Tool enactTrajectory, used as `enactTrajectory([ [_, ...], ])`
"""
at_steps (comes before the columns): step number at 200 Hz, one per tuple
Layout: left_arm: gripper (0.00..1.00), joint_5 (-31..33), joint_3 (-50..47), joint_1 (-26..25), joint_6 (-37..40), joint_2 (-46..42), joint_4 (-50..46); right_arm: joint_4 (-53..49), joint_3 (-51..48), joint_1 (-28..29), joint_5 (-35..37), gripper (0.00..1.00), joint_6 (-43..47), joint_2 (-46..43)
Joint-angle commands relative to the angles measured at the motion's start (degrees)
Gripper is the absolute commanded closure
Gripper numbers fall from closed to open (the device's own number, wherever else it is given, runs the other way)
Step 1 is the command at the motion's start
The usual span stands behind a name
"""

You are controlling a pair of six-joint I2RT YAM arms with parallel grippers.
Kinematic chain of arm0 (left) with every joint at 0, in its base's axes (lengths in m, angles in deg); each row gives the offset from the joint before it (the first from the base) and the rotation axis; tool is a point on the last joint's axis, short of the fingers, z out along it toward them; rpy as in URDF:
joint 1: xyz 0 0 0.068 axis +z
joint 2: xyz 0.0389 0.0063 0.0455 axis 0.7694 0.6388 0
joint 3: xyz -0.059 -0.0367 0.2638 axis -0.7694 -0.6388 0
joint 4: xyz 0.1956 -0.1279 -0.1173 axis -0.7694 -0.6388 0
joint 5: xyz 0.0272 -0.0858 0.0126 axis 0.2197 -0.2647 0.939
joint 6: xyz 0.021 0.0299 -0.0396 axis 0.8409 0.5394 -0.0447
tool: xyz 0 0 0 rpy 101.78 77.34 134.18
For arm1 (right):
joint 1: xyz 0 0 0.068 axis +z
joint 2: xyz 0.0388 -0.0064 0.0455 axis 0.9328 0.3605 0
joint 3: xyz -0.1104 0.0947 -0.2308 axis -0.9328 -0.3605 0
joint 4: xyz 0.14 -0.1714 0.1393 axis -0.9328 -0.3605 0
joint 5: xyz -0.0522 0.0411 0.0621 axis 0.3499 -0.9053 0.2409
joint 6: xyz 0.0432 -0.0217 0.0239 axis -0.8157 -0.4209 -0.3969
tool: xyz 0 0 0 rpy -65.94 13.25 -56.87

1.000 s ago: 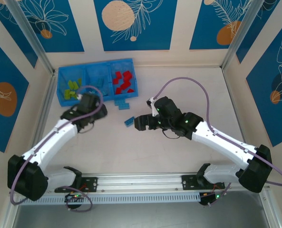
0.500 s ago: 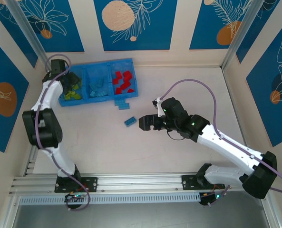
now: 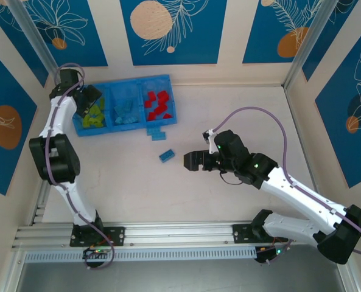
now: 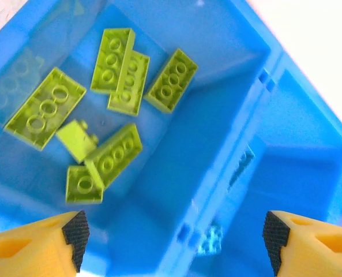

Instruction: Sort the legos into containers by color

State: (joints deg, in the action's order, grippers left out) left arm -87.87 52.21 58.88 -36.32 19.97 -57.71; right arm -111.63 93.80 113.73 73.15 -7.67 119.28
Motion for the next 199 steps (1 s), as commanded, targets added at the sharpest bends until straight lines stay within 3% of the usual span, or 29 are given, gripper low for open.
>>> enactTrajectory([
  [1,0.20,-2.3,-6.6,-2.4,-0.3,-12.2,3.5,0.1,-1.4,-0.6,1.3,0.10,-1.3,-0.8],
  [19,0.22,-0.8,-13.2,-7.3,3.1,-20.5,4.6,1.0,-2.0,-1.4,2.6,0.10,-1.3,-0.8],
  [45,0.23,1.6,-22.0,-19.1,13.8,-30.0,7.7,1.0,-2.5,-3.7,2.3,0.09,-1.2,-1.0],
  [83,0.23,-2.0,-30.3,-33.3,32.2,-34.5,8.7,0.3,-3.3,-6.5,0.9,0.09,-1.1,-1.8],
  [104,0.18,-5.9,-33.0,-38.4,40.2,-31.7,9.1,-0.3,-3.8,-6.8,1.6,0.09,-1.3,-2.1],
  [120,0.17,-3.4,-33.1,-41.0,43.0,-27.3,8.7,-0.4,-4.2,-6.8,1.4,0.09,-1.9,-2.2],
  [199,0.27,0.3,-24.3,-44.3,44.9,-2.8,6.4,-1.5,-6.4,-6.9,2.0,0.09,-3.5,-4.9],
])
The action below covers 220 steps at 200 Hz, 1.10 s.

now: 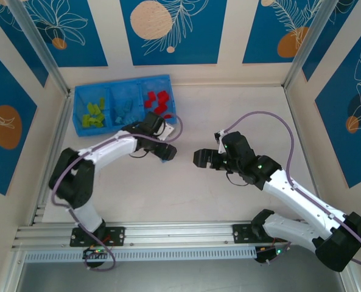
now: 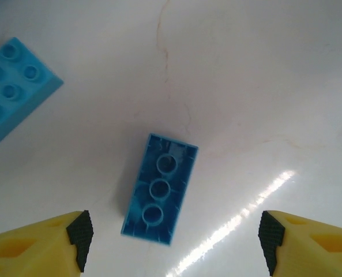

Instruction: Sort the legos into containers by color

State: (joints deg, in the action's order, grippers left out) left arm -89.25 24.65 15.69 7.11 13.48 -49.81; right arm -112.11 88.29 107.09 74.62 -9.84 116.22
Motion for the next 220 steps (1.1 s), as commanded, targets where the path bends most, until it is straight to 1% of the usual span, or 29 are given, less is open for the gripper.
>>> enactTrajectory([
  [1,0.27,1.7,3.2,-1.1,1.4,3.9,-1.5,-1.0,-0.9,-0.2,0.6,0.09,-1.4,-1.8],
  [38,0.46,3.5,4.0,-1.5,1.5,7.7,-2.3,-1.2,-1.4,-0.2,0.6,0.09,-1.7,-1.9],
  [60,0.51,5.8,4.0,-1.7,2.2,9.3,-3.4,-0.7,-1.7,-0.2,0.2,0.09,-2.0,-1.9],
  [98,0.71,7.3,2.4,-1.7,1.7,10.0,-2.9,-0.1,-2.0,-0.2,-0.3,0.09,-2.6,-1.8],
  [123,0.73,6.3,0.4,-1.7,0.4,6.6,-1.0,0.4,-1.9,-0.2,-1.4,0.09,-2.5,-1.9],
  [151,0.73,6.3,-1.6,-0.8,-2.7,-2.5,1.2,4.2,-2.3,0.9,-7.1,0.09,-2.0,-1.9],
  [168,0.72,5.7,-1.5,2.1,-4.7,-8.4,2.1,7.0,-2.2,1.7,-9.8,0.09,-2.6,-1.8],
  [177,0.72,5.0,-1.2,4.6,-5.9,-11.0,2.5,7.5,-2.0,2.0,-9.8,0.09,-2.9,-1.9],
  [189,0.70,4.3,-0.1,9.2,-7.4,-13.0,3.2,7.8,-1.9,2.1,-9.3,0.09,-3.2,-1.9],
  [204,0.70,4.1,3.1,15.4,-9.0,-12.8,2.3,7.7,-2.1,2.2,-8.4,0.09,-3.4,-1.8],
  [220,0.70,4.9,8.0,21.4,-9.8,-9.7,1.4,7.5,-2.5,2.1,-8.0,0.09,-3.6,-1.8],
])
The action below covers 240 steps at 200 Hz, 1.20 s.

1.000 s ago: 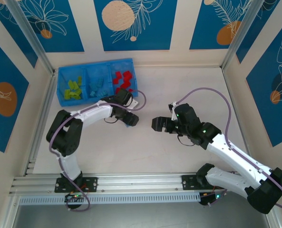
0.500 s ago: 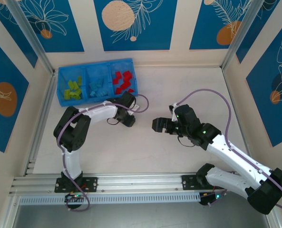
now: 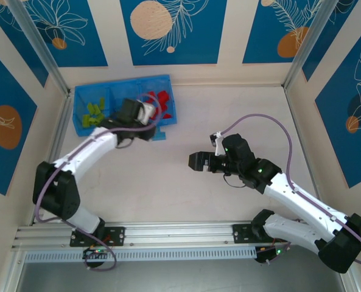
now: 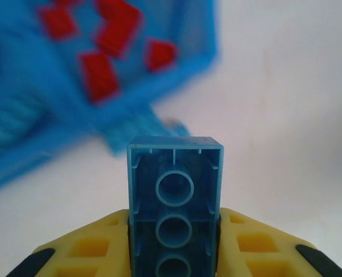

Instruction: Sort the legos into containers by color

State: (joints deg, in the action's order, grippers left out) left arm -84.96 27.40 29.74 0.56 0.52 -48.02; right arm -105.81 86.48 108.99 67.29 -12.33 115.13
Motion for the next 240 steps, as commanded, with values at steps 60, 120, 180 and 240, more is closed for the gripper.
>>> enactTrajectory([
  [60,0.67,2.8,39.9,13.5,-2.2,29.9,-15.9,-1.0,0.2,0.1,-1.1,0.09,-1.0,-1.5],
  [120,0.53,-1.4,45.6,13.8,-3.2,31.6,-19.2,-1.4,-1.4,0.2,-0.4,0.09,-2.6,-4.3],
  [180,0.51,-9.5,19.5,9.3,-5.5,1.4,-9.7,-0.8,3.6,1.9,7.4,0.09,1.1,6.0],
  [240,0.48,-11.9,-0.2,-4.6,1.0,-29.1,-14.2,-0.3,21.5,5.9,17.9,0.08,5.8,33.9],
])
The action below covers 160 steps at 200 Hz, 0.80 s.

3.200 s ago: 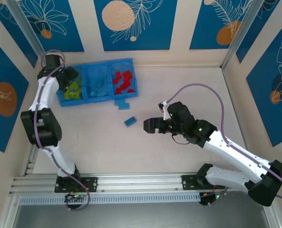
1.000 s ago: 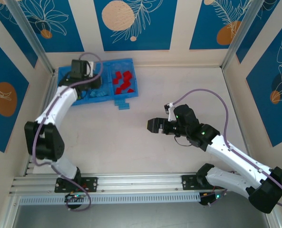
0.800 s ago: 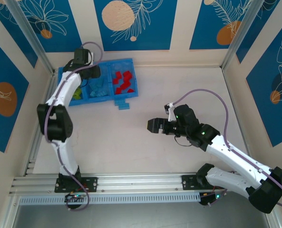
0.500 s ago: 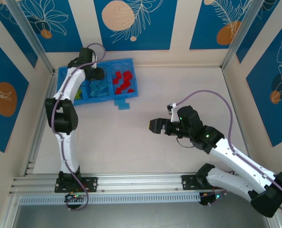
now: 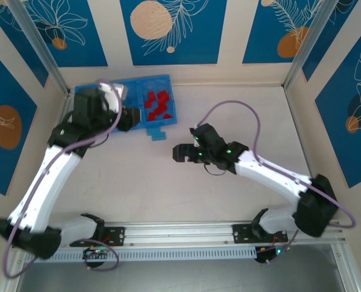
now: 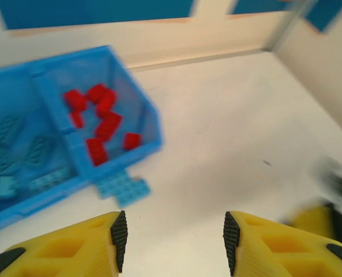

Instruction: Sort the legos into containers by color

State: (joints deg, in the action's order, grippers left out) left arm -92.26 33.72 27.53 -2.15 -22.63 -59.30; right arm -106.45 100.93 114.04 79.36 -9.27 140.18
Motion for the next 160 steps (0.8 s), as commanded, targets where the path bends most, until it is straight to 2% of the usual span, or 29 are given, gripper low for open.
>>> enactTrajectory([
  [1,0.48,-5.0,-6.7,-2.3,3.9,-6.3,-3.0,0.2,7.3,0.9,5.9,0.08,2.7,9.4],
  [13,0.42,-7.8,-9.8,-2.6,5.4,-9.5,-3.1,0.5,11.9,1.0,7.1,0.07,3.1,15.6],
  [39,0.31,-4.8,-14.0,-2.8,5.8,-13.0,-1.4,0.3,22.5,0.7,8.7,0.04,5.6,28.4],
  [72,0.01,-6.9,-11.5,-2.8,5.8,-12.4,-3.3,-2.6,35.4,1.1,9.4,0.02,7.8,41.1],
  [111,0.00,-6.4,-7.6,-2.8,10.1,-12.0,-10.4,-6.7,45.4,1.1,13.6,0.01,7.7,51.4],
  [132,0.00,-2.3,-10.6,-2.7,11.0,-13.3,-8.5,-7.3,48.8,1.1,13.9,0.03,8.1,55.2],
  [160,0.00,-2.2,-13.2,-2.2,10.9,-14.0,-7.1,-7.9,51.7,0.8,14.6,0.11,8.6,58.5],
])
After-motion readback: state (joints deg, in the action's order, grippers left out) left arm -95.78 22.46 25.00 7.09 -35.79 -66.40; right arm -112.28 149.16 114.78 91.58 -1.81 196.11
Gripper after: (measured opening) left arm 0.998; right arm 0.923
